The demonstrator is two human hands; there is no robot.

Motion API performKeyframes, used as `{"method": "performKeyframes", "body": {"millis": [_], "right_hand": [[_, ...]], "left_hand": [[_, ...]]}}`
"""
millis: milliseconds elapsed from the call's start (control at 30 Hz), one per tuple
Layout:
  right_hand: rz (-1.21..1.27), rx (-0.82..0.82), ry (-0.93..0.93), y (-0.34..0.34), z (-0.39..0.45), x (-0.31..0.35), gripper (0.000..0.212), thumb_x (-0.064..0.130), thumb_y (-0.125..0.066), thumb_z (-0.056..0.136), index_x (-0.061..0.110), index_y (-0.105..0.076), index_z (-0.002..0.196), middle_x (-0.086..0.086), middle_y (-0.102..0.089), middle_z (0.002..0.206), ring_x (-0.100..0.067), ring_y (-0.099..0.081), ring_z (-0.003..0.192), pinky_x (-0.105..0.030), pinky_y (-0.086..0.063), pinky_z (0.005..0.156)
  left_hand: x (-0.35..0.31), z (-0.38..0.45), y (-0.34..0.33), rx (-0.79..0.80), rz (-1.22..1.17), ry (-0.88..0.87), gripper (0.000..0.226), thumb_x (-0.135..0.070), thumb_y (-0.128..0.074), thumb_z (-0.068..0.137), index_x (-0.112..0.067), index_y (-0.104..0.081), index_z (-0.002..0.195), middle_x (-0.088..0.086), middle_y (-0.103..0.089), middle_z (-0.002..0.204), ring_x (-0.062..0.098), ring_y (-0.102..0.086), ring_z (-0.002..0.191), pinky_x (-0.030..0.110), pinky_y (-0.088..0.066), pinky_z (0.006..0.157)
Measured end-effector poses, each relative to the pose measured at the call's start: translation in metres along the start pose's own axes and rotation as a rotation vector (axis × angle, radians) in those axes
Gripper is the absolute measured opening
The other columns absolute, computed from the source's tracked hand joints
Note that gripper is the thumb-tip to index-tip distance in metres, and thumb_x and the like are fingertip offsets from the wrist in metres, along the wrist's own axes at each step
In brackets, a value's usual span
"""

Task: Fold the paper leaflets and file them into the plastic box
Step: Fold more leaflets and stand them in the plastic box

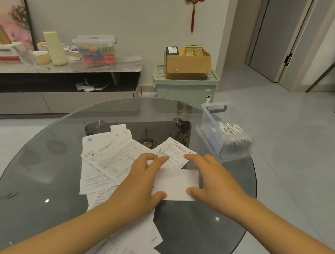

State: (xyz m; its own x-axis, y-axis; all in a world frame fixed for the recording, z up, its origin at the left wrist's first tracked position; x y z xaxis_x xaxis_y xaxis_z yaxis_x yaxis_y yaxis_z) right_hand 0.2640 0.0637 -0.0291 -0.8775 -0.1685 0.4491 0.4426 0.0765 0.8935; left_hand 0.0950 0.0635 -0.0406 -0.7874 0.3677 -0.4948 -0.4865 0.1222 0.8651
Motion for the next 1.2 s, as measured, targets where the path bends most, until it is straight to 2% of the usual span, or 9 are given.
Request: {"method": "performKeyframes", "body": {"millis": [67,167,300,433,567,733,867,1000,1200], "right_hand": [[-0.059,-0.066,0.057,0.003,-0.002,0.002,0.064,0.029,-0.068,0.082,0.036,-0.035,0.137,0.009,-0.036,0.131,-0.012,-0.036,0.12,-0.027,-0.041,0.096],[-0.207,-0.034,0.197,0.002,-0.005,0.008,0.042,0.037,-0.062,0.086,0.034,-0.051,0.127,0.012,-0.044,0.129,-0.011,-0.033,0.121,-0.025,-0.031,0.1],[-0.262,0.094,0.231,-0.003,-0.008,0.007,0.042,0.045,-0.057,0.088,0.03,-0.054,0.127,0.01,-0.053,0.126,-0.012,-0.042,0.117,-0.026,-0.034,0.094],[-0.309,0.083,0.264,-0.001,-0.01,0.009,0.041,0.045,-0.054,0.09,0.031,-0.054,0.128,0.009,-0.055,0.125,-0.013,-0.047,0.113,-0.027,-0.038,0.089],[-0.384,0.076,0.286,0.002,-0.013,0.014,0.036,0.042,-0.049,0.092,0.028,-0.058,0.124,0.005,-0.06,0.118,-0.017,-0.053,0.108,-0.032,-0.046,0.085],[-0.421,0.015,0.306,0.002,-0.015,0.015,0.029,0.034,-0.037,0.096,0.019,-0.06,0.107,-0.004,-0.064,0.095,-0.021,-0.058,0.084,-0.032,-0.044,0.068],[-0.263,-0.05,0.222,0.006,-0.009,0.008,0.02,0.032,-0.037,0.097,0.02,-0.052,0.102,-0.003,-0.064,0.091,-0.023,-0.057,0.08,-0.033,-0.042,0.065],[-0.141,-0.033,0.14,0.0,-0.003,0.002,0.017,0.028,-0.043,0.095,0.023,-0.049,0.111,-0.001,-0.061,0.106,-0.021,-0.055,0.092,-0.036,-0.047,0.075],[-0.16,-0.005,0.1,-0.003,0.006,-0.002,0.041,0.029,-0.053,0.093,0.031,-0.048,0.133,0.007,-0.046,0.13,-0.016,-0.041,0.118,-0.03,-0.041,0.094]], "left_hand": [[-0.002,0.003,0.004,-0.004,0.059,-0.086,0.054,-0.032,-0.067,0.085,-0.038,-0.042,0.132,-0.014,-0.019,0.143,0.005,-0.03,0.125,0.019,-0.031,0.105],[-0.006,0.005,0.004,0.093,0.193,-0.214,0.034,-0.044,-0.061,0.087,-0.036,-0.058,0.12,-0.016,-0.039,0.133,0.005,-0.03,0.124,0.026,-0.021,0.108],[-0.007,0.007,0.0,0.161,0.315,-0.289,0.044,-0.053,-0.051,0.089,-0.036,-0.051,0.13,-0.018,-0.046,0.132,0.004,-0.036,0.121,0.021,-0.016,0.102],[-0.012,0.012,0.003,0.128,0.391,-0.347,0.036,-0.041,-0.045,0.094,-0.032,-0.056,0.127,-0.013,-0.055,0.128,0.008,-0.048,0.113,0.023,-0.026,0.099],[-0.012,0.014,0.002,0.149,0.366,-0.362,0.05,-0.052,-0.044,0.081,-0.031,-0.06,0.124,-0.012,-0.058,0.122,0.01,-0.052,0.109,0.023,-0.031,0.096],[-0.01,0.015,0.002,0.165,0.359,-0.354,0.059,-0.065,-0.039,0.076,-0.031,-0.064,0.118,-0.013,-0.061,0.115,0.008,-0.055,0.104,0.023,-0.038,0.092],[-0.01,0.016,0.004,0.092,0.245,-0.237,0.027,-0.044,-0.053,0.091,-0.026,-0.068,0.104,-0.01,-0.066,0.1,0.009,-0.056,0.089,0.021,-0.04,0.078],[-0.005,0.019,0.002,0.022,0.126,-0.087,0.023,-0.03,-0.053,0.094,-0.03,-0.06,0.115,-0.011,-0.061,0.11,0.006,-0.052,0.089,0.022,-0.044,0.084],[0.002,0.024,-0.006,0.009,0.071,-0.019,0.04,-0.025,-0.058,0.092,-0.031,-0.046,0.13,-0.009,-0.039,0.135,0.008,-0.05,0.098,0.021,-0.044,0.093]]}}
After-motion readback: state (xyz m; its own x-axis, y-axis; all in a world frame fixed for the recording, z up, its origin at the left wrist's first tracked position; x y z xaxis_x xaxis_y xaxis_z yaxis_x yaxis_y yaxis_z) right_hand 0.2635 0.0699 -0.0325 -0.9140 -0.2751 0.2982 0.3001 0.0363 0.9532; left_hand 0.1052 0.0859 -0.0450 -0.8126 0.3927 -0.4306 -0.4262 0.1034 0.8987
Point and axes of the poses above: each hand's wrist, its own z-axis towards the middle knuckle, its own y-axis out of the back of the hand, x = y × z, the point moved 4 cm from there along z, towards the middle knuckle
